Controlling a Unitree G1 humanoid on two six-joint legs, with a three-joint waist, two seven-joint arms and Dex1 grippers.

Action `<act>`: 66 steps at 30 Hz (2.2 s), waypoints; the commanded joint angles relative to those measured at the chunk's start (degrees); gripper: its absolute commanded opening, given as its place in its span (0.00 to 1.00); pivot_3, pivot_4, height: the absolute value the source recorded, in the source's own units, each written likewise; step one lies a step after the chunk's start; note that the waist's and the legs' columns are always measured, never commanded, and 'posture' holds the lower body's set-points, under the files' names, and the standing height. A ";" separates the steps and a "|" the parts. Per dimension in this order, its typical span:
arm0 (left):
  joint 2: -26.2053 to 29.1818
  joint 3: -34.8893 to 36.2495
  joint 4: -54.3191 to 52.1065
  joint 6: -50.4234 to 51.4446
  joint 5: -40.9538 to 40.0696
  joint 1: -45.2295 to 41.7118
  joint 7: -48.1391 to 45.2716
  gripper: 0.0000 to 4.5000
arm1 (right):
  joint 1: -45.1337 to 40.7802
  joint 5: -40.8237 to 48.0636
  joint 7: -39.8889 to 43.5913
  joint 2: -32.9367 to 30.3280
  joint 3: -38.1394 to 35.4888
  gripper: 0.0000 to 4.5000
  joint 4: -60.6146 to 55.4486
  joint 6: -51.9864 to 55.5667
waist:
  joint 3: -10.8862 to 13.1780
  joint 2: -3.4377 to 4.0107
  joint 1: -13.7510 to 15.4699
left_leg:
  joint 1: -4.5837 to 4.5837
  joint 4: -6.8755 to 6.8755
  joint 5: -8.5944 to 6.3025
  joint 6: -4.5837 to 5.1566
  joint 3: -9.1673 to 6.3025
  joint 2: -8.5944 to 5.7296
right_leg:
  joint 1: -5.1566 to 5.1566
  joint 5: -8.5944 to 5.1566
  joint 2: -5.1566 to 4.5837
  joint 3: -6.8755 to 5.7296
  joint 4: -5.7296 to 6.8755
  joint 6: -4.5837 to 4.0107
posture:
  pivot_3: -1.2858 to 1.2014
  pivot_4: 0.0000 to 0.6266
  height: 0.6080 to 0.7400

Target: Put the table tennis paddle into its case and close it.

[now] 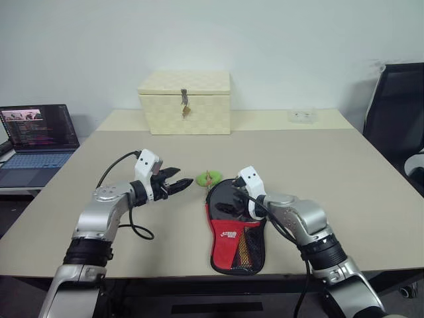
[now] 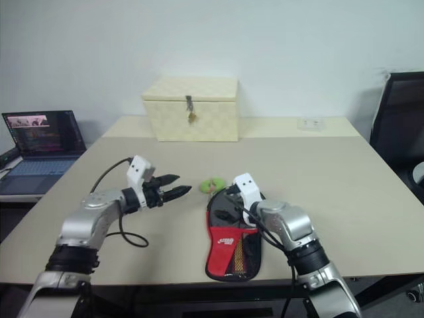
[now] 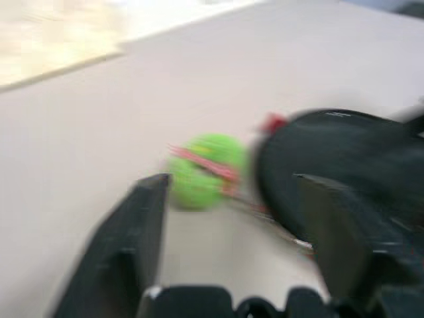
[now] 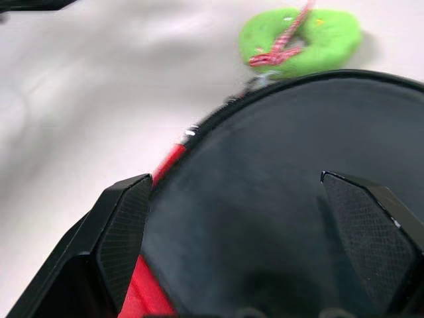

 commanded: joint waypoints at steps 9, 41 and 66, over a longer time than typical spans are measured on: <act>-8.63 -3.55 40.19 -9.18 10.90 -22.21 -0.96 0.99 | 1.69 -0.83 -2.24 1.73 -1.31 1.00 -4.74 1.10 | 0.00 0.00 0.40 | -0.07 0.00 0.00 0.00 0.03 -0.16 | -0.03 0.00 0.12 -0.04 -0.02 0.02 | 0.52 0.24 1.00; -12.76 0.62 49.62 -11.13 18.10 -24.60 10.37 0.00 | 4.28 -9.45 -2.87 -0.43 3.19 1.00 1.69 -4.39 | -0.04 -0.06 -0.58 | 0.07 0.03 0.01 -0.01 0.02 -0.12 | 0.02 0.00 0.12 -0.01 0.12 0.02 | 0.52 0.24 1.00; -27.96 -10.14 52.11 -24.55 35.86 -37.95 22.05 0.00 | 19.71 -10.12 0.76 -7.64 12.85 1.00 -17.80 8.56 | -0.55 -0.53 0.56 | 0.15 0.07 0.01 -0.02 -0.01 -0.28 | 0.19 -0.01 0.16 -0.03 0.06 0.09 | 0.52 0.24 1.00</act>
